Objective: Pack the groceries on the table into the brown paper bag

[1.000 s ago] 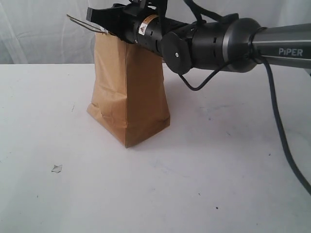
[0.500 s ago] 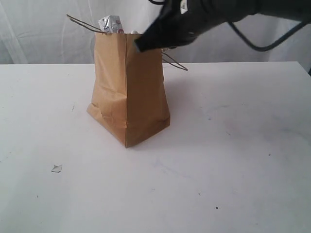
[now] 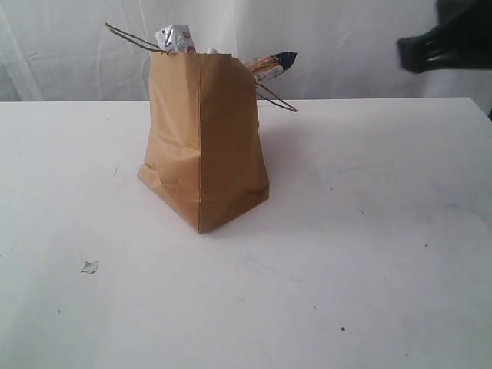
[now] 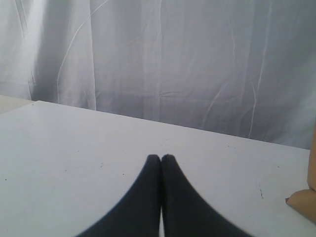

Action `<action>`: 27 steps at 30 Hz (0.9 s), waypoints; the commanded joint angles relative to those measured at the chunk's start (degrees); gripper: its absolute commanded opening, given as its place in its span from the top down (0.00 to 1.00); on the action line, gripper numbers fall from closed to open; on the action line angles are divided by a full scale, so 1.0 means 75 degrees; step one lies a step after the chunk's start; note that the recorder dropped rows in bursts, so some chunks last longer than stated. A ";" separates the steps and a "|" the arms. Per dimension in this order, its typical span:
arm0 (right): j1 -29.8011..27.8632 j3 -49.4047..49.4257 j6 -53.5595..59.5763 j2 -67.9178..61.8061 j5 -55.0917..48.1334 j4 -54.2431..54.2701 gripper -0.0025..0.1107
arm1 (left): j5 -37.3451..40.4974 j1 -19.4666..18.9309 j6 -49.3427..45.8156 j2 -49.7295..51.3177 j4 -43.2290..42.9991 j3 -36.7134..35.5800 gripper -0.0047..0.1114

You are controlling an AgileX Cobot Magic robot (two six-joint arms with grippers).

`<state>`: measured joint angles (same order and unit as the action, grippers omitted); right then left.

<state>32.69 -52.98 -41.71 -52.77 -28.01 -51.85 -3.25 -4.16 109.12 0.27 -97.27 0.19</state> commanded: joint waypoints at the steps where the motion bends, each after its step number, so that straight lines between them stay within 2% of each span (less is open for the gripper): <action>1: -0.0006 0.0157 0.0345 0.1275 -0.0223 0.0649 0.98 | -0.0017 0.0040 0.0015 -0.0036 -0.0158 -0.0025 0.96; 5: -0.0006 0.0157 0.1165 0.2124 -0.0310 0.1716 0.98 | -0.0017 0.0040 0.0015 -0.0036 -0.0158 -0.0025 0.96; 10: -0.0006 0.0157 0.1182 0.2437 -0.1583 0.1897 0.98 | -0.0017 0.0040 0.0015 -0.0036 -0.0158 -0.0025 0.96; 12: -0.0224 0.0290 0.1329 0.2562 -0.1844 0.1997 0.98 | -0.0017 0.0040 0.0015 -0.0036 -0.0158 -0.0025 0.96; 14: -0.0845 0.0394 0.1533 0.2594 -0.1712 0.2387 0.98 | -0.0017 0.0040 0.0015 -0.0036 -0.0158 -0.0025 0.96; 16: -0.1870 0.0480 0.2154 0.2594 -0.1239 0.3036 0.98 | -0.0017 0.0040 0.0015 -0.0036 -0.0158 -0.0025 0.96; 20: -0.3921 0.0591 0.4054 0.2855 -0.0118 0.5439 0.98 | -0.0017 0.0040 0.0015 -0.0036 -0.0158 -0.0025 0.96; 22: -0.4345 0.0591 0.5161 0.2990 0.0407 0.6336 0.98 | -0.0017 0.0040 0.0015 -0.0036 -0.0158 -0.0025 0.96; 27: -0.4451 0.0591 0.5332 0.3081 0.0840 0.6319 0.98 | -0.0017 0.0040 0.0015 -0.0036 -0.0158 -0.0025 0.96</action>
<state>0.02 -48.74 -3.75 -29.93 -23.35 -5.15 -3.25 -4.16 109.12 0.27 -97.27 0.19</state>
